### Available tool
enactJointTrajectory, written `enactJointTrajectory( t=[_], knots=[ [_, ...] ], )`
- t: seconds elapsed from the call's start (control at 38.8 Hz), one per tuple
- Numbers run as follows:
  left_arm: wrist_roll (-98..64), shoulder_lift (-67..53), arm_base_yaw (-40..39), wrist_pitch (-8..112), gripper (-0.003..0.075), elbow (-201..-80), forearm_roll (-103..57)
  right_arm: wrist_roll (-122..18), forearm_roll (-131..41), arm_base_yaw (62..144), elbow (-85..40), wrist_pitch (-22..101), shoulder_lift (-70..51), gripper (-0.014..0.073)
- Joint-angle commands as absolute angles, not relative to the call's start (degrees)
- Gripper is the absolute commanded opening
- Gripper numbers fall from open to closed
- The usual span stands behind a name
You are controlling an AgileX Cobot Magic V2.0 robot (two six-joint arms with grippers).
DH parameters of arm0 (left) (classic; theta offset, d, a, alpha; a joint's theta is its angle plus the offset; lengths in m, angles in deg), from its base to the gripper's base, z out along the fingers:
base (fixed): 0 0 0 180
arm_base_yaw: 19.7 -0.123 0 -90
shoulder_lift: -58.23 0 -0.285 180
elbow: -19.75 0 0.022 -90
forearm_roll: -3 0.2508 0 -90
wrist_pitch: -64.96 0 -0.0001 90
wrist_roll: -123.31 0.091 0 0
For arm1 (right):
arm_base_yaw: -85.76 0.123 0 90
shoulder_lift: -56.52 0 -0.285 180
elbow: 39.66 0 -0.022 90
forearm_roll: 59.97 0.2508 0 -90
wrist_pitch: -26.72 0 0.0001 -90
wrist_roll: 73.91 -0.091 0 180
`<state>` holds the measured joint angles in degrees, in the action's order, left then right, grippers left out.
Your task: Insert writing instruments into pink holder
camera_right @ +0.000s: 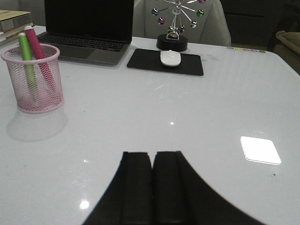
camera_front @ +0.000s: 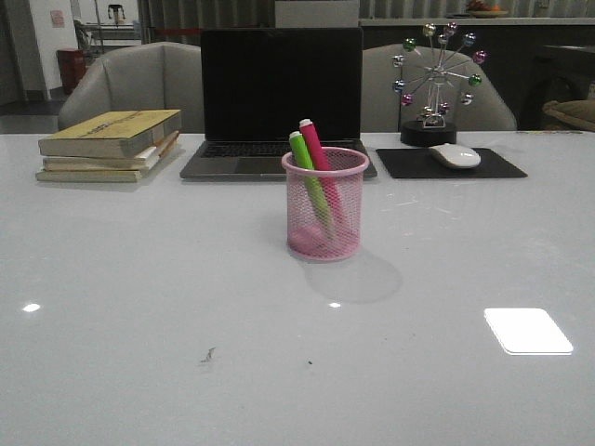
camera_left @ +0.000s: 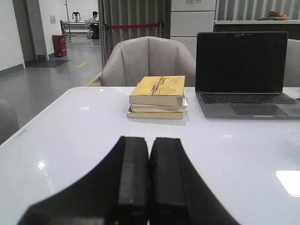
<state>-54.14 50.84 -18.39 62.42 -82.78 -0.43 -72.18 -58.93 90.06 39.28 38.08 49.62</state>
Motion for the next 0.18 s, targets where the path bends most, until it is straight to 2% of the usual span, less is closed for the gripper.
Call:
enactJointTrajectory(
  t=[0.0,0.15],
  knots=[
    [-54.6,52.0,-18.5,66.8,0.0097,-82.5,-0.5,-71.8,-59.4,90.1,39.4,33.3,50.4,0.0024],
    [-54.6,52.0,-18.5,66.8,0.0097,-82.5,-0.5,-71.8,-59.4,90.1,39.4,33.3,50.4,0.0024]
  ],
)
